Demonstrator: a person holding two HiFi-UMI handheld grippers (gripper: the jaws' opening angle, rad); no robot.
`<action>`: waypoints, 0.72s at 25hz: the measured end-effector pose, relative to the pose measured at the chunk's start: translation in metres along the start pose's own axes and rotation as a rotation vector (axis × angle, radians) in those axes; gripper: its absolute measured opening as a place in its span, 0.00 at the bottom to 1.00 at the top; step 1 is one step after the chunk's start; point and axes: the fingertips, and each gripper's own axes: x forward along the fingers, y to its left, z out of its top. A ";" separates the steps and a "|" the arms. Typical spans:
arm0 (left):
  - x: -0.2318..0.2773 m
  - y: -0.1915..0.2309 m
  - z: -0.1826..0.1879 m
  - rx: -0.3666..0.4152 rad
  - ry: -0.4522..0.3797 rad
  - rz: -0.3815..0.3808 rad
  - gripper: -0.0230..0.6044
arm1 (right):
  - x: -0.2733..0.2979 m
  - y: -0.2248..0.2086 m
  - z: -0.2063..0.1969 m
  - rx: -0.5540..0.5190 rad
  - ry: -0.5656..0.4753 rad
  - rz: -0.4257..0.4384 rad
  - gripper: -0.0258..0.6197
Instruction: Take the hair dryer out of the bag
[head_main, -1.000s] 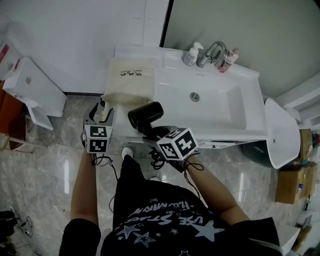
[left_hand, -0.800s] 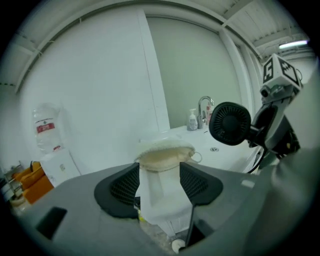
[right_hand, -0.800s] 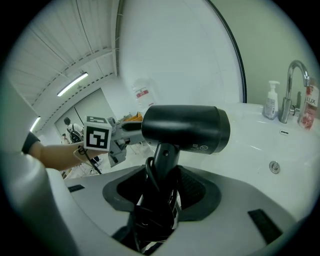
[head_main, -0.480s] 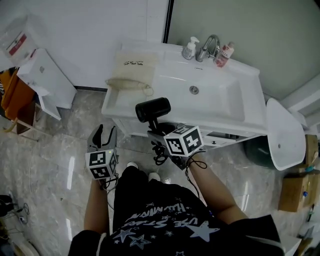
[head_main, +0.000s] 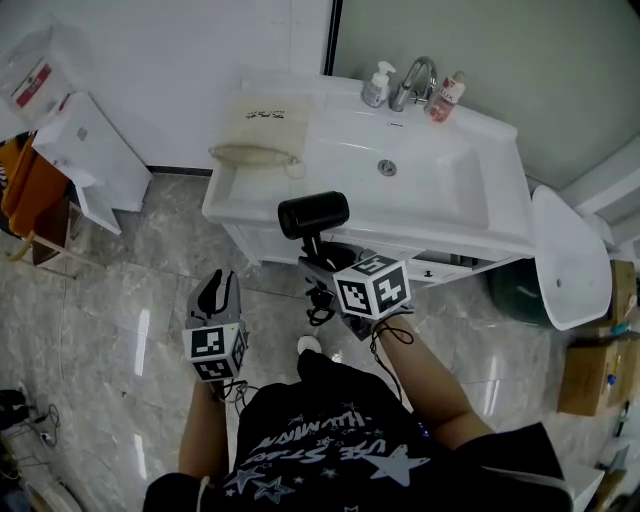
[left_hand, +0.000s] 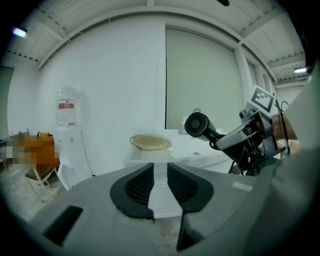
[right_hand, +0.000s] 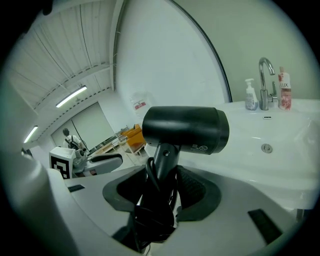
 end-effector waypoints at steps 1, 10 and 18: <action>-0.006 0.000 -0.003 -0.006 0.001 -0.001 0.16 | -0.002 0.003 -0.001 0.002 -0.010 -0.007 0.33; -0.079 -0.005 -0.027 -0.074 0.000 -0.066 0.09 | -0.026 0.048 -0.035 -0.004 -0.027 -0.068 0.33; -0.149 -0.027 -0.049 -0.058 -0.017 -0.101 0.09 | -0.070 0.099 -0.088 0.012 -0.040 -0.105 0.33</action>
